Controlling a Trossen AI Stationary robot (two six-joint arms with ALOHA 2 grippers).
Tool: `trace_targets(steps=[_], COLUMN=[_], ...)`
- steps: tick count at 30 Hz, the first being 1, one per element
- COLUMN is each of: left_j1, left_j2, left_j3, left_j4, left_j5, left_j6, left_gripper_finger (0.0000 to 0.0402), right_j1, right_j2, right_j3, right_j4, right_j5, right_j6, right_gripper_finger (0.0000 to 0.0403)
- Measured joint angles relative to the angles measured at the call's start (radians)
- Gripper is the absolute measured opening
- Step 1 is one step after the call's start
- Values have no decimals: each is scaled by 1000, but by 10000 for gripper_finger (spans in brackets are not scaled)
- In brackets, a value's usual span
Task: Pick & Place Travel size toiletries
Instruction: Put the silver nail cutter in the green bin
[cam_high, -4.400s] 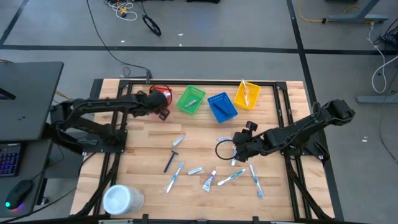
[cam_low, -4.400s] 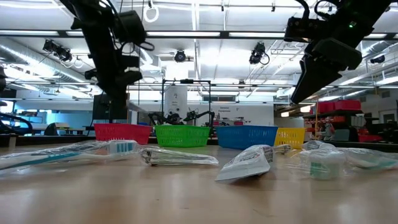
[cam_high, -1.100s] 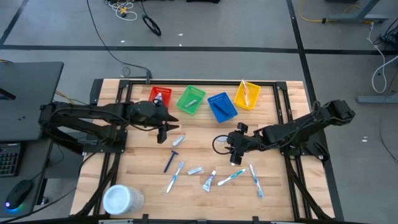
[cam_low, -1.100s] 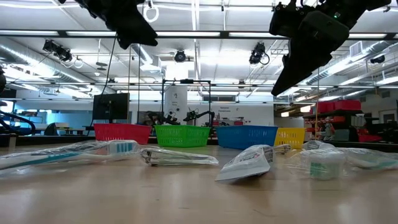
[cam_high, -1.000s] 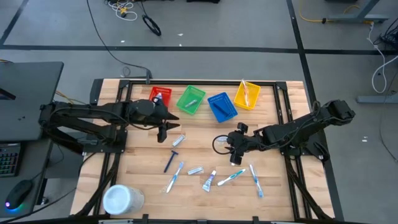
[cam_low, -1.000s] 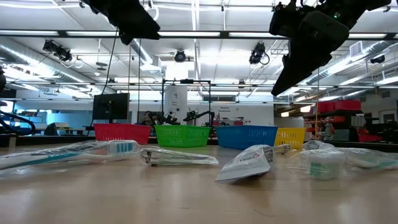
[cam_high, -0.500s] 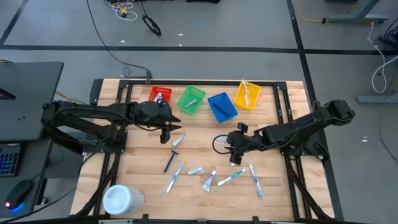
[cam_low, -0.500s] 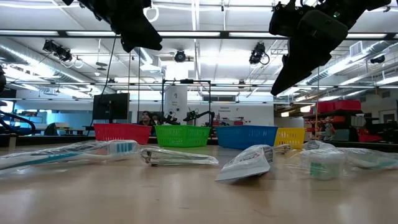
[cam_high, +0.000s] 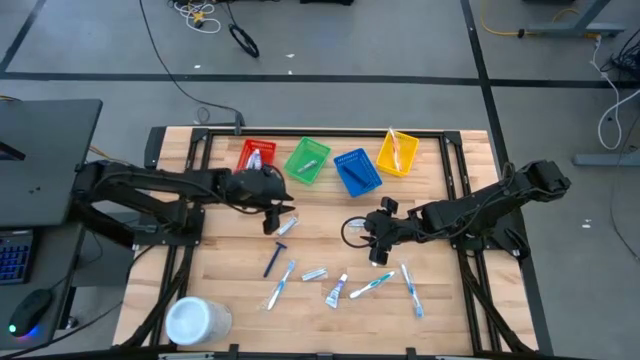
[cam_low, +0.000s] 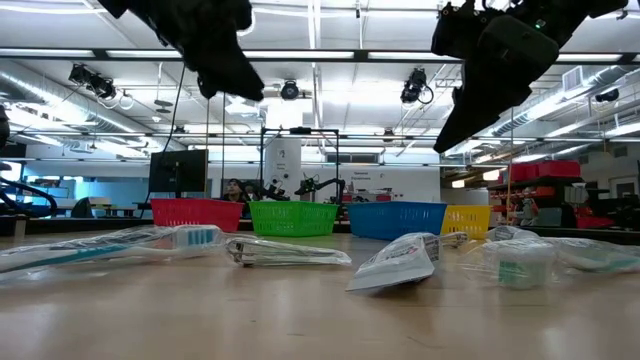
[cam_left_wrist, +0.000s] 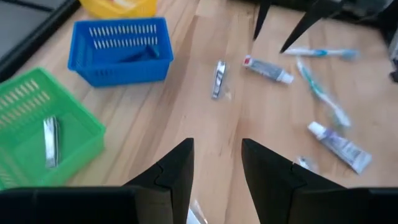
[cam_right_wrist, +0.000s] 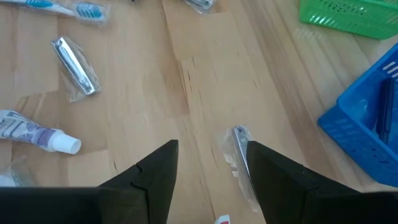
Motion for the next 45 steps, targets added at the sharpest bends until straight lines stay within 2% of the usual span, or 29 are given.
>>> trace_targets(steps=[3, 19, 23, 29, 32, 45], left_j1=[-15, -53, -50, -40, -39, -42], left_j2=[50, 287, 354, 442, 463, 494], left_j3=[0, 0, 0, 0, 0, 1], left_j4=[-4, -43, -65, -89, -84, -69], left_j5=[-43, -64, -100, -68, -38, -33], left_j6=[-27, -275, -282, -383, -410, -433], left_gripper_finger=[141, 141, 141, 141, 141, 141], right_j1=[0, 0, 0, 0, 0, 0], right_j2=[0, 1, 1, 1, 1, 1], right_j3=[0, 0, 0, 0, 0, 0], right_j4=[-2, -3, -2, 2, 5, 3], right_j5=[0, -10, -10, -10, -10, -10], right_j6=[4, 29, 32, 32, 33, 32], right_gripper_finger=[202, 202, 202, 202, 202, 202])
